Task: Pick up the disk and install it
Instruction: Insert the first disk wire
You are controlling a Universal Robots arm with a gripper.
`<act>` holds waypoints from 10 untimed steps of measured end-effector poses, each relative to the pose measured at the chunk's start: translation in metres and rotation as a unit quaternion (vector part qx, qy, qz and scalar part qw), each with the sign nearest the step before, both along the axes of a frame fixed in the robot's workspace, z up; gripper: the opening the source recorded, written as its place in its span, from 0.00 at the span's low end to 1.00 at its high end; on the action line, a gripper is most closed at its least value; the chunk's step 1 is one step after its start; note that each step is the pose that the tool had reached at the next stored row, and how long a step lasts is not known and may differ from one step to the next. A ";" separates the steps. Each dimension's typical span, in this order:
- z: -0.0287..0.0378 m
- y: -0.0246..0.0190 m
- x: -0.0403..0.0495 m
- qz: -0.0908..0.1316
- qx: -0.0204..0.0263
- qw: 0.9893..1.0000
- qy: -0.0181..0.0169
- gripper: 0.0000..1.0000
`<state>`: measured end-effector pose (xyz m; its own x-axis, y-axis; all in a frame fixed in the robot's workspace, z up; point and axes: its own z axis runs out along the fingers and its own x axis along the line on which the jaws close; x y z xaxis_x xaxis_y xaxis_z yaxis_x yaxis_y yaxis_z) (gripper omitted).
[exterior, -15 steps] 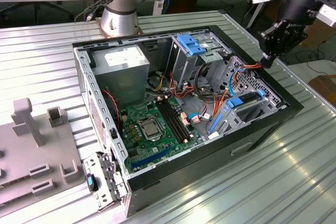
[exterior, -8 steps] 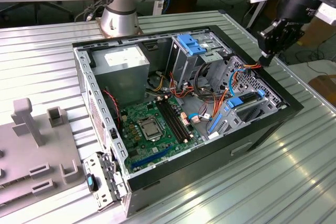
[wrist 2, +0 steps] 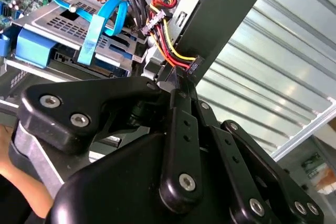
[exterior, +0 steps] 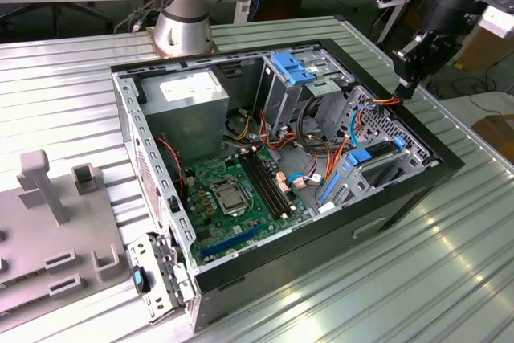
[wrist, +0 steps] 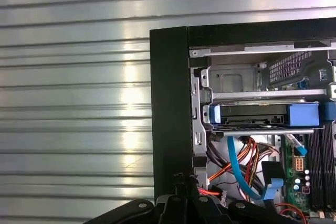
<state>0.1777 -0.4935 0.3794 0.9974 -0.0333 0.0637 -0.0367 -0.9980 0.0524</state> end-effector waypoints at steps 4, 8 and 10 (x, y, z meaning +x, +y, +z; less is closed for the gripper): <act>-0.0024 0.0006 0.0003 -0.028 0.000 1.000 -0.005 0.11; -0.0039 0.0048 -0.0001 -0.040 -0.003 0.999 -0.020 0.11; -0.0039 0.0048 -0.0001 -0.040 -0.004 0.999 -0.020 0.11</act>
<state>0.1776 -0.4887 0.3755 0.9882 -0.1130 0.1031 -0.1193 -0.9912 0.0571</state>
